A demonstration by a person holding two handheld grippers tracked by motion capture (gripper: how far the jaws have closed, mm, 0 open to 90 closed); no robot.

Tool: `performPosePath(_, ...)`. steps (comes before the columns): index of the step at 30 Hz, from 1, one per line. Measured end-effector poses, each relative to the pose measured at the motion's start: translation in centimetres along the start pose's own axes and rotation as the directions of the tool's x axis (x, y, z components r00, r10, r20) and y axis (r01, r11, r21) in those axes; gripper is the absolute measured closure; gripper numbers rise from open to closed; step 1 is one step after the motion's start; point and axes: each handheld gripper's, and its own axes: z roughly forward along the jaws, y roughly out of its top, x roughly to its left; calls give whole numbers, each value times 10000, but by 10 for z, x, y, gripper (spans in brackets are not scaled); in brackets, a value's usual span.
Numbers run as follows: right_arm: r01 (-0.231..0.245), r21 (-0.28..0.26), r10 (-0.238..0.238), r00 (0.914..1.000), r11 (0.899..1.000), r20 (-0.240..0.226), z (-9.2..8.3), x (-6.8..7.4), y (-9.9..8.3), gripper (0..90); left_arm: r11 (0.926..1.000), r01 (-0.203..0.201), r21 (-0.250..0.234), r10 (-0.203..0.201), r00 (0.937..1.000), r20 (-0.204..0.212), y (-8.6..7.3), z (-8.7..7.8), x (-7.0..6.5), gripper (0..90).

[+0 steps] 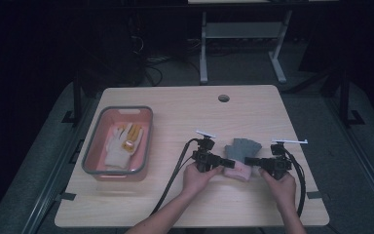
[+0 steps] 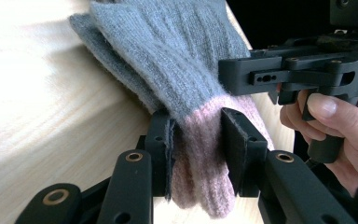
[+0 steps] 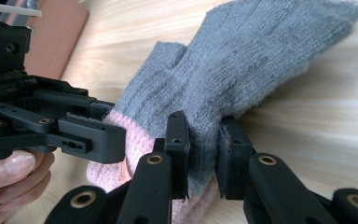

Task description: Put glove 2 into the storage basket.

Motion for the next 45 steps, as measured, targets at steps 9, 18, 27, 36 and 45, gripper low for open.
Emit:
performPosePath(9, 186, -151, -191, 9993, 9997, -330, 6, 23, 11, 768, 9991, -223, -366, 217, 9996, -170, 3, -30, -1, 647)
performPosePath(18, 505, -225, -516, 9972, 9985, -533, 11, 47, 24, 767, 9973, -406, -616, 383, 9985, -381, 4, -56, -2, 646)
performPosePath(27, 737, -123, -744, 9950, 9972, -661, 16, 67, 35, 767, 9949, -542, -855, 495, 9971, -571, 6, -79, -4, 646)
performPosePath(36, 970, -143, -978, 9920, 9952, -804, 21, 87, 45, 767, 9918, -648, -1099, 573, 9959, -703, 6, -100, -4, 645)
performPosePath(45, 1014, -64, -1015, 9884, 9948, -1133, 32, 100, 52, 767, 9896, -663, -1277, 552, 9946, -881, 3, -118, 0, 644)
